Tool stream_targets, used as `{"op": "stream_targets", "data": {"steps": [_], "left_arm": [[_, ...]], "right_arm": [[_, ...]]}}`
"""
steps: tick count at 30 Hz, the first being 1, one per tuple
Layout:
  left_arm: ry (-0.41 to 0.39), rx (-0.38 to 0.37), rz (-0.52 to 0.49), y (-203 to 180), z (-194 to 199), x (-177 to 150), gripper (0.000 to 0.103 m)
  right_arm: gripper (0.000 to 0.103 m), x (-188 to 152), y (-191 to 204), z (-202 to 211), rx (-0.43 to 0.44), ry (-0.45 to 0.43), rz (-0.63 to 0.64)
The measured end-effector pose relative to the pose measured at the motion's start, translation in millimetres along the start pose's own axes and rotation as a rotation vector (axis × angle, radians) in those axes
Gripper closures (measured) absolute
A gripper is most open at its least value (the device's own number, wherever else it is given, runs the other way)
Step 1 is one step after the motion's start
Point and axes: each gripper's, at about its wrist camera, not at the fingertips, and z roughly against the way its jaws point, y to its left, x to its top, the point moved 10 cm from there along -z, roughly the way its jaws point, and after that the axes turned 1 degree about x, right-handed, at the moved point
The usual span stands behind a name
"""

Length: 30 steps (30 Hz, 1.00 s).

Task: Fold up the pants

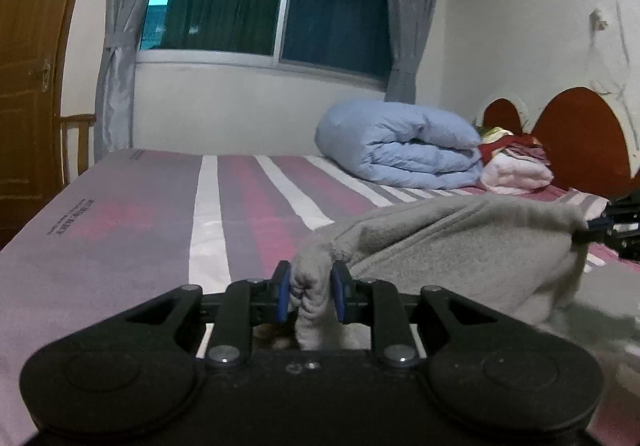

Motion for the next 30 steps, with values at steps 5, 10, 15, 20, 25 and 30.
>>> {"op": "stream_targets", "data": {"steps": [5, 10, 15, 20, 25, 30], "left_arm": [[0.076, 0.028, 0.072, -17, 37, -54, 0.087], [0.167, 0.167, 0.245, -7, 70, -100, 0.078], [0.154, 0.238, 0.467, 2, 106, -111, 0.078], [0.129, 0.134, 0.655, -12, 112, -102, 0.075], [0.21, 0.123, 0.751, -7, 83, -112, 0.075], [0.238, 0.1, 0.812, -5, 77, -129, 0.075]], "right_arm": [[0.091, -56, 48, 40, -0.029, 0.051, -0.039], [0.083, -91, 60, 76, -0.066, 0.073, -0.267], [0.035, -82, 40, 101, -0.087, 0.006, -0.556], [0.036, -59, 23, 95, -0.054, -0.009, -0.723], [0.036, -50, 8, 69, -0.035, 0.054, -0.847], [0.039, -37, 0, 49, -0.089, 0.064, -0.793]]}}
